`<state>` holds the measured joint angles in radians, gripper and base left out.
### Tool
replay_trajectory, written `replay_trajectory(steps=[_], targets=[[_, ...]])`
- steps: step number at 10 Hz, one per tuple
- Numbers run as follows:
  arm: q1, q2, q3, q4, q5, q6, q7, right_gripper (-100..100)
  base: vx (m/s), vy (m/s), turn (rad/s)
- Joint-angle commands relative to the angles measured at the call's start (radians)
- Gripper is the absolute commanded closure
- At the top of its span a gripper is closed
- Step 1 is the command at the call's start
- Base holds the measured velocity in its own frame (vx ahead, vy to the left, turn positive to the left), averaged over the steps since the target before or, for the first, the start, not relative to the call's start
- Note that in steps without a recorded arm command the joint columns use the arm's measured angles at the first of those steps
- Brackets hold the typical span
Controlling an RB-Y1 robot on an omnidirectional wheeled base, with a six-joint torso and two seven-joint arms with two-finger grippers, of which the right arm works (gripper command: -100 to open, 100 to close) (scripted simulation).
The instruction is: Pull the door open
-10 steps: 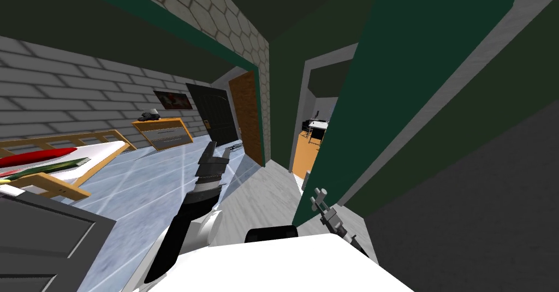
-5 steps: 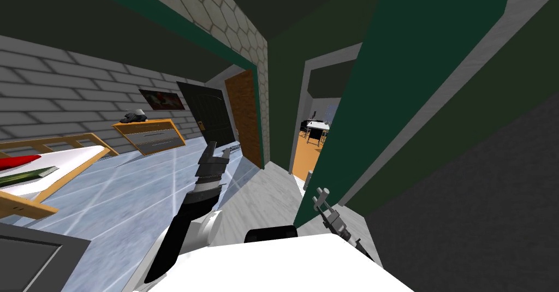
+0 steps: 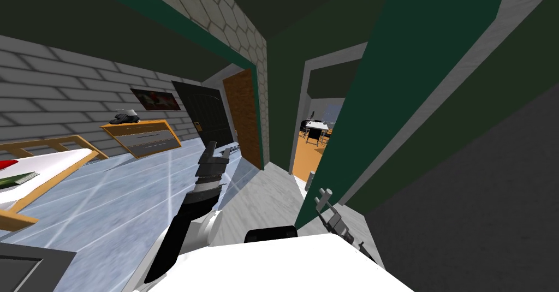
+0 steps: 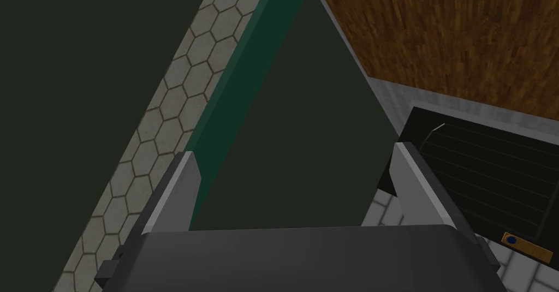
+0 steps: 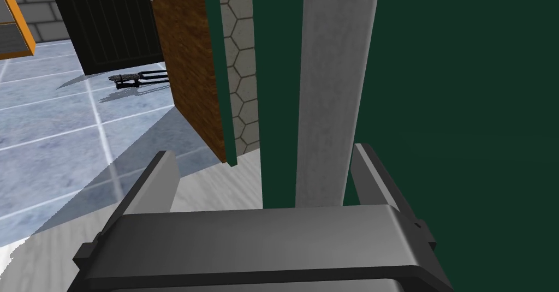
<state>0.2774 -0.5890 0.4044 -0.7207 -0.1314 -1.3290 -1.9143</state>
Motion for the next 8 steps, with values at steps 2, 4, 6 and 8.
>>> replay_trajectory(steps=[2, 4, 6, 8], targets=[[0.002, 0.009, 0.031, 0.042, 0.024, -0.057, -0.01, 100, 0.012, 0.015, -0.04], [0.001, 0.008, 0.034, 0.052, 0.027, -0.068, -0.011, 100, -0.001, 0.0, -0.012], [-0.003, 0.007, 0.042, 0.083, 0.036, -0.101, -0.016, 100, -0.011, -0.006, -0.021], [-0.007, 0.005, 0.05, 0.113, 0.044, -0.132, -0.021, 100, -0.011, -0.043, -0.025]])
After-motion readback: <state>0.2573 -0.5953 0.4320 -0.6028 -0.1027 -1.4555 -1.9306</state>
